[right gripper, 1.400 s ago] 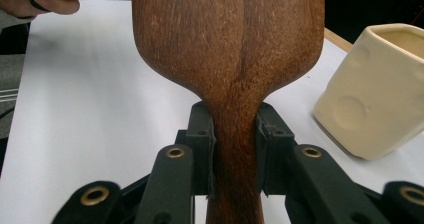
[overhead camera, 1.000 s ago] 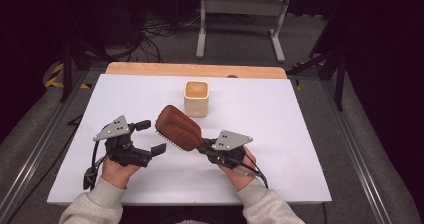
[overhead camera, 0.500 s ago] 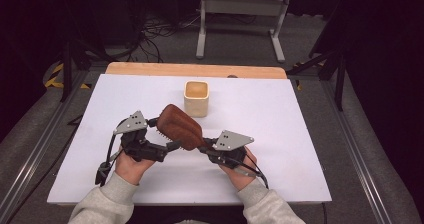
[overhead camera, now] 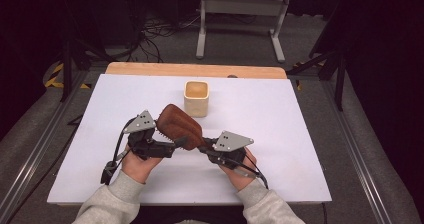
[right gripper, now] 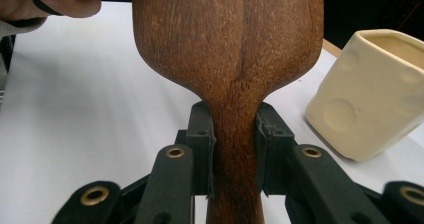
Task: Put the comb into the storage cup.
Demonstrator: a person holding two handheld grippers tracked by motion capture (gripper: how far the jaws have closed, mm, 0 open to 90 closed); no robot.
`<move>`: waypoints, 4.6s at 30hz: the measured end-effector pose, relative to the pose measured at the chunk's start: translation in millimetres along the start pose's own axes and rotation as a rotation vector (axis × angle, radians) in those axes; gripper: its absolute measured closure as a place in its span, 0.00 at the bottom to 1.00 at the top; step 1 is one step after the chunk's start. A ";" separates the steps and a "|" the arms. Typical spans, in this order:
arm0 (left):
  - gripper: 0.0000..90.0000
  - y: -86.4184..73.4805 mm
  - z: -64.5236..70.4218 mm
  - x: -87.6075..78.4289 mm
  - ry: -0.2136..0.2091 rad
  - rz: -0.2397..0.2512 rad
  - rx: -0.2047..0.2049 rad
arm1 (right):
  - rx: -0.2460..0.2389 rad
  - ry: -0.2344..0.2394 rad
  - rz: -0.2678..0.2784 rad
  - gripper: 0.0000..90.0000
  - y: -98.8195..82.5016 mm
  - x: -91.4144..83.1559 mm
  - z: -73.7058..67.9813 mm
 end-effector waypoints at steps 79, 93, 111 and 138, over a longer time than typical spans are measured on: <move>0.65 106.4 -5.0 -5.1 -0.070 0.006 0.108 | 0.107 -0.033 0.101 0.03 4.4 -34.7 32.2; 0.64 131.4 -16.2 -0.8 -0.011 0.028 0.128 | 0.125 -0.062 0.097 0.03 -0.9 -40.3 41.2; 0.63 156.7 -34.8 14.9 0.067 0.049 0.155 | 0.124 -0.067 0.092 0.03 -2.2 -40.7 42.9; 0.63 154.7 -57.7 51.4 0.185 0.052 0.138 | 0.126 -0.062 0.101 0.03 -1.9 -41.5 43.6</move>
Point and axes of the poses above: each handheld gripper's, and its own axes: x roughly forward along the jaws, y roughly out of its top, z roughly to its right, the point moved 4 cm from there along x, roughly forward along the jaws, and after that the axes turned 13 degrees about z, right-handed, at the moved point
